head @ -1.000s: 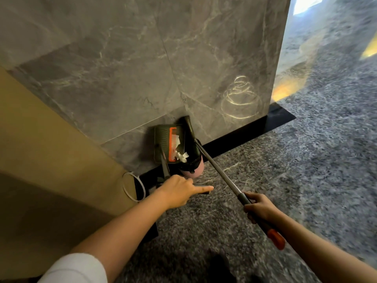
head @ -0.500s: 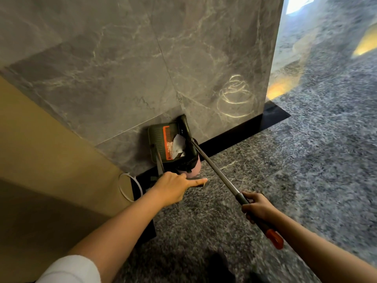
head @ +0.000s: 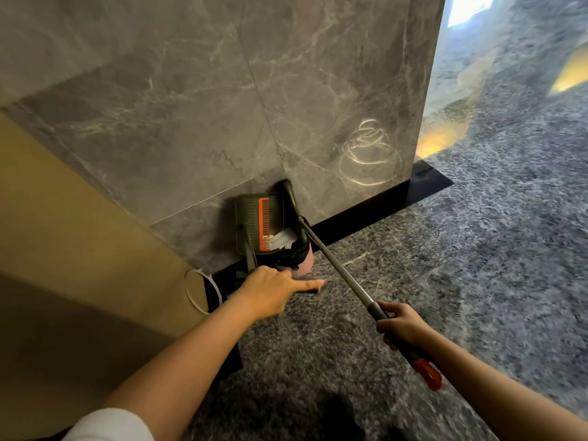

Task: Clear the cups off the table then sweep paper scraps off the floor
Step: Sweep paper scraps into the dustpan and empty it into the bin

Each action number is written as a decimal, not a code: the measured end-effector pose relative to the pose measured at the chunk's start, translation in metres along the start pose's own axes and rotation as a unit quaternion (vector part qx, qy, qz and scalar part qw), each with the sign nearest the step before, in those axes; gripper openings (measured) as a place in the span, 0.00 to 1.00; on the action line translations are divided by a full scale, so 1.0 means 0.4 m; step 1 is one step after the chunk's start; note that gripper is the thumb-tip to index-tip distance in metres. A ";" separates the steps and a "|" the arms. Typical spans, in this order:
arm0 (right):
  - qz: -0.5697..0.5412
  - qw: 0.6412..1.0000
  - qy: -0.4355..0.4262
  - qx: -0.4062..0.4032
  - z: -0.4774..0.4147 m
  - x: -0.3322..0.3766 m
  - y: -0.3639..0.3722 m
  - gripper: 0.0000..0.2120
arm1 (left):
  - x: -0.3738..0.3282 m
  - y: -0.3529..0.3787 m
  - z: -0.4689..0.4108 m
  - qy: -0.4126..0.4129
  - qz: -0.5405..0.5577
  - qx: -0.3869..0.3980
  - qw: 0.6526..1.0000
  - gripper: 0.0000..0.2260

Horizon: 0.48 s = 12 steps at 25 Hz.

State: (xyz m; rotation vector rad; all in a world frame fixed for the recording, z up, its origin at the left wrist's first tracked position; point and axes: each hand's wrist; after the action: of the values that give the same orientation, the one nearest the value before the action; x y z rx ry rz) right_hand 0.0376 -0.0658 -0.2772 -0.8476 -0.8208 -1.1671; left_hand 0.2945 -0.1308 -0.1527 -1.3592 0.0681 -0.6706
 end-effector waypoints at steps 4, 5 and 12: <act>0.003 1.000 0.005 0.002 0.002 0.002 0.002 0.30 | 0.001 -0.006 -0.001 -0.026 0.027 0.001 0.999 0.34; 0.002 1.000 0.006 0.003 0.004 0.004 0.003 0.30 | 0.002 -0.001 0.002 -0.006 0.004 0.008 1.000 0.34; -0.003 1.000 0.004 -0.002 0.020 0.020 0.007 0.30 | 0.025 0.009 0.026 0.087 -0.095 0.039 0.991 0.36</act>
State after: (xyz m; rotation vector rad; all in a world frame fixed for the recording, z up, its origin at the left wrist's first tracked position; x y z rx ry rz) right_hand 0.0410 -0.0618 -0.2668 -0.8442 -0.8155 -1.1766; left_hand 0.3086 -0.1264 -0.1503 -1.2386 0.0514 -0.9415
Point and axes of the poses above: each hand's wrist, its own z-axis away from the middle knuckle, its own y-axis out of the palm, x = y × z, and after that the axes turned 15 degrees about -y, right-handed
